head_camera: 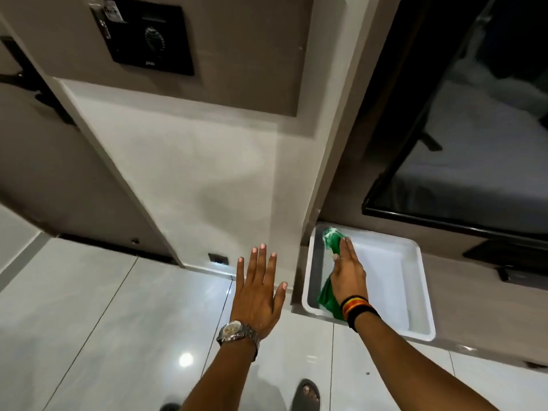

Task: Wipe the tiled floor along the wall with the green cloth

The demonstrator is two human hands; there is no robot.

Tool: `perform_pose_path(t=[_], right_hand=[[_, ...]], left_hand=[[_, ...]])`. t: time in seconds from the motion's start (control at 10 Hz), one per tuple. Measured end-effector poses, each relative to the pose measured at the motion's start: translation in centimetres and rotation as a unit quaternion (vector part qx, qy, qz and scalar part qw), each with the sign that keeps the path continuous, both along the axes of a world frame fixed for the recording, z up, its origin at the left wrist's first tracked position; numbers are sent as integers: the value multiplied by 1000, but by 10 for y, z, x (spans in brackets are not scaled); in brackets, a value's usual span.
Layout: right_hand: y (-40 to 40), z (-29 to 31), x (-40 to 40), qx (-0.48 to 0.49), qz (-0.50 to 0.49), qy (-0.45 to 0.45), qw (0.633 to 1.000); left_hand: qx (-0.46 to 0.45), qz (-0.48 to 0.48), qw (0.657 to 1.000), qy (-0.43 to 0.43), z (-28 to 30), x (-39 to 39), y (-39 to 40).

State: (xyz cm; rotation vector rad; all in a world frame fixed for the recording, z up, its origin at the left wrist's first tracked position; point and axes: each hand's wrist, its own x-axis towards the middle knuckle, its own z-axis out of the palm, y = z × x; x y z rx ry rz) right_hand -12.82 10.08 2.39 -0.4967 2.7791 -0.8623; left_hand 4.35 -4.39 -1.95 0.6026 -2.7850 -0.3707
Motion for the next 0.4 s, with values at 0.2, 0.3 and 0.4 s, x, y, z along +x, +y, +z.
perform_pose_path(t=[0.2,0.3,0.4], right_hand=[[1,-49,-27,104,120,-92,983],[11,-39,-21,67,144,-124,980],[49,-23,1,-13,170,-86,982]], left_hand=[[-3,54,998,-20,2,17,20],[-35,68,997,-5,23,25,-5],[-80,82,993,16,58,13,-34]])
